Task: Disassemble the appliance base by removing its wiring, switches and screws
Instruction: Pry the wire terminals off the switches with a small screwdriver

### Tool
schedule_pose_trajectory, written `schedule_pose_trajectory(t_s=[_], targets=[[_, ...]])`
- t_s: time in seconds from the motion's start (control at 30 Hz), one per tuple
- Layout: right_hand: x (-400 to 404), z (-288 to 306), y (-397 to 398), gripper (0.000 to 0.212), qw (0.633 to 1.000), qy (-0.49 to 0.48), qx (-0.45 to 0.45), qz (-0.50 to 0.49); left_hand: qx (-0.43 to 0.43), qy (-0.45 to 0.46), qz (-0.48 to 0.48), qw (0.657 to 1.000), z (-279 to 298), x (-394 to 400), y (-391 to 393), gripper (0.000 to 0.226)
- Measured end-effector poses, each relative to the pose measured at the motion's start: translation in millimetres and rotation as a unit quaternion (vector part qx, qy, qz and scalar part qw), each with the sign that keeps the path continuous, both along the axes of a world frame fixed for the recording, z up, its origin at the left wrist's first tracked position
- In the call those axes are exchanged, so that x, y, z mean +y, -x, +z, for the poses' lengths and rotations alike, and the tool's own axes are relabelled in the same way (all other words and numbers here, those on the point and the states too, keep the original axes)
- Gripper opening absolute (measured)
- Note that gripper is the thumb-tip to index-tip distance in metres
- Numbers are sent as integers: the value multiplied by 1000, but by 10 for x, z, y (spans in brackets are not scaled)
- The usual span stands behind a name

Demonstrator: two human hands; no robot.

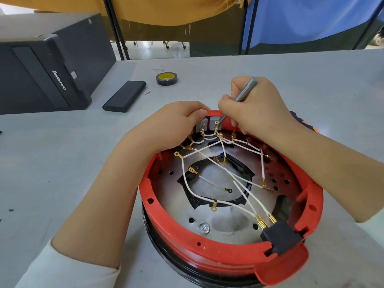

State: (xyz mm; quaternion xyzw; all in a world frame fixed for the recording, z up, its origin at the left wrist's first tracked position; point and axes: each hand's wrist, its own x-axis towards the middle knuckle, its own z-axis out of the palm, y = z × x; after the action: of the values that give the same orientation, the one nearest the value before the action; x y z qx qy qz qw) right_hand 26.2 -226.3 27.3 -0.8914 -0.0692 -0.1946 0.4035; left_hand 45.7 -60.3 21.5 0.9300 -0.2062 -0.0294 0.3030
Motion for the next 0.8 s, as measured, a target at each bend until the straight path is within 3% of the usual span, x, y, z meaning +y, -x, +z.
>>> schedule_pose_trajectory(t_s=[0.33, 0.57, 0.8], targets=[[-37, 77, -130, 29, 993, -42, 108, 31, 59, 53, -10, 997, 33, 7, 14, 26], [12, 9, -29, 22, 1000, -7, 15, -10, 62, 63, -5, 996, 21, 15, 12, 26], [-1, 14, -75, 22, 999, -17, 48, 2, 72, 81, -12, 994, 21, 26, 21, 26]])
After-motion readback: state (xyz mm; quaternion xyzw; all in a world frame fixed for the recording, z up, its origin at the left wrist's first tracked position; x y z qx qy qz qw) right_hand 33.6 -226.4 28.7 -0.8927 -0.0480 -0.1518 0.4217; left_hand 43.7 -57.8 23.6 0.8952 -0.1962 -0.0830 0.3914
